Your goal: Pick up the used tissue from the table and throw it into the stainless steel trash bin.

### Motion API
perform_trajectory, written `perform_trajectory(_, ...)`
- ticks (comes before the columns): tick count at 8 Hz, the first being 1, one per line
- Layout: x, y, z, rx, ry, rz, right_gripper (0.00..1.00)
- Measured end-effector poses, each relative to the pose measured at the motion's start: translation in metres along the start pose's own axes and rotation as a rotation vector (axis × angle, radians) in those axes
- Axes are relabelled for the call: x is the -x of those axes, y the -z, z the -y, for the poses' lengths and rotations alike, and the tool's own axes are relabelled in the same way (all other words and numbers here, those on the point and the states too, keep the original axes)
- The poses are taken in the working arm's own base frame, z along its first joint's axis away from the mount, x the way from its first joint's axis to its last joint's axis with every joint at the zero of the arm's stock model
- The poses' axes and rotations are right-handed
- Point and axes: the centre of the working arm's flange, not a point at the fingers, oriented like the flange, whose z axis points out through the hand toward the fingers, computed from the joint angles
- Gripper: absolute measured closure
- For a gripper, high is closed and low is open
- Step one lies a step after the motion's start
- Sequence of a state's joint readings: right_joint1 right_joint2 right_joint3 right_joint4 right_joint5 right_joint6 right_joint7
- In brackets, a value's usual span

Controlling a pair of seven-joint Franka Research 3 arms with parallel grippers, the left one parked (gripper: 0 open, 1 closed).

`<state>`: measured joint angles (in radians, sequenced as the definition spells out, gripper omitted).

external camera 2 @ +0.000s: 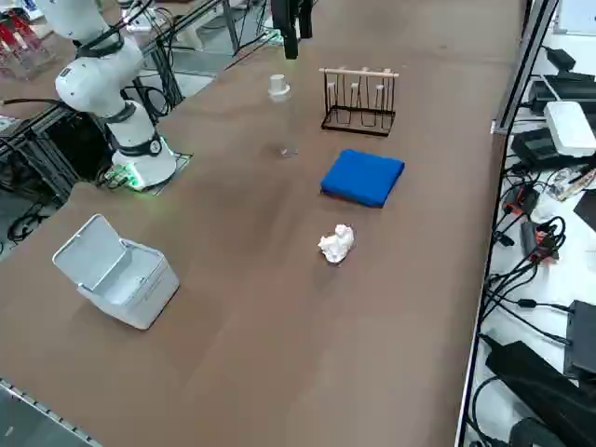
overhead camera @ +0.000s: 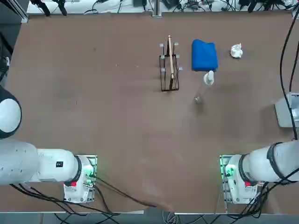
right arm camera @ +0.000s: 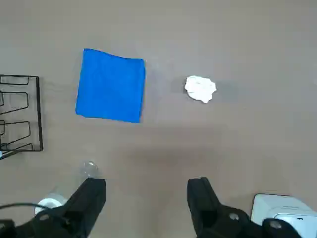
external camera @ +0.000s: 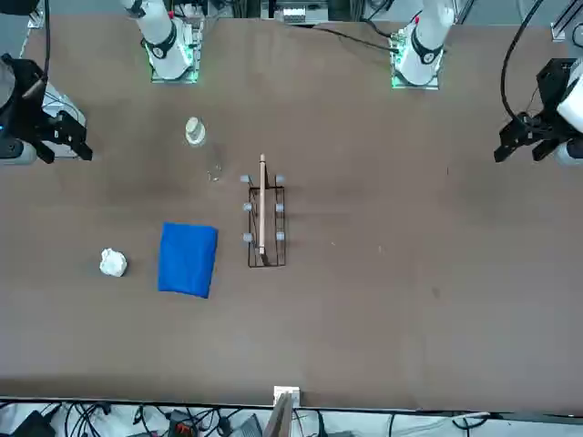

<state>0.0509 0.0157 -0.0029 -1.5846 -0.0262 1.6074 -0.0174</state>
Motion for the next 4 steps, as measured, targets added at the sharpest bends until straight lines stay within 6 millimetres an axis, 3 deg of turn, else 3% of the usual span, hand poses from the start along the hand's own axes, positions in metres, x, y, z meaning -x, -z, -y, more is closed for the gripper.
perform_trajectory(4, -0.0050, -0.0091, 0.0002, -0.001, 0.001, 0.008, 0.00)
